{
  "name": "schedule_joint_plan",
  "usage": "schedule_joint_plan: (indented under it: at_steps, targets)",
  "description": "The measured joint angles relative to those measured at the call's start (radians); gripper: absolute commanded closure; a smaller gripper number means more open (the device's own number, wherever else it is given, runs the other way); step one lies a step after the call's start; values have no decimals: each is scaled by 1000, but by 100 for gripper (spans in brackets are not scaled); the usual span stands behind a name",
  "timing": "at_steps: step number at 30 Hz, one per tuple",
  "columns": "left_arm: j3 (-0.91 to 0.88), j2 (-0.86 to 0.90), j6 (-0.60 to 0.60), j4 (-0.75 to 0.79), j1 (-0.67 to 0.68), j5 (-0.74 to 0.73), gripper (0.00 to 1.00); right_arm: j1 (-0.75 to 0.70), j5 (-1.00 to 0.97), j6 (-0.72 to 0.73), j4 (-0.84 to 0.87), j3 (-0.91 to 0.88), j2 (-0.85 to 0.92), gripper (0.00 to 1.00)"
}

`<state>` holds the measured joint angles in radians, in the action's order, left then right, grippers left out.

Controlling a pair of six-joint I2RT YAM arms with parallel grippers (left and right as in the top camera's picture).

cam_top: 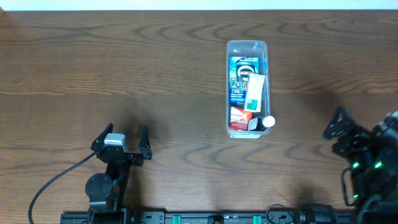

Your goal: Pack container

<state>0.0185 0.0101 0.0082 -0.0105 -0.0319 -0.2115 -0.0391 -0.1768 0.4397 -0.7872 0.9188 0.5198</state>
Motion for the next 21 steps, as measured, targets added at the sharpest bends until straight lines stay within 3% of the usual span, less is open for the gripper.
schedule_joint_plan:
  at_steps: [10, 16, 21]
  targets:
    - [1, 0, 0, -1, 0, 2, 2, 18, 149, -138, 571, -532, -317, 1]
    - [1, 0, 0, -2, 0, 1, 2, 18, 194, -174, 796, -740, -368, 1]
    - [1, 0, 0, -1, 0, 1, 2, 18, 213, -181, 845, -825, -429, 1]
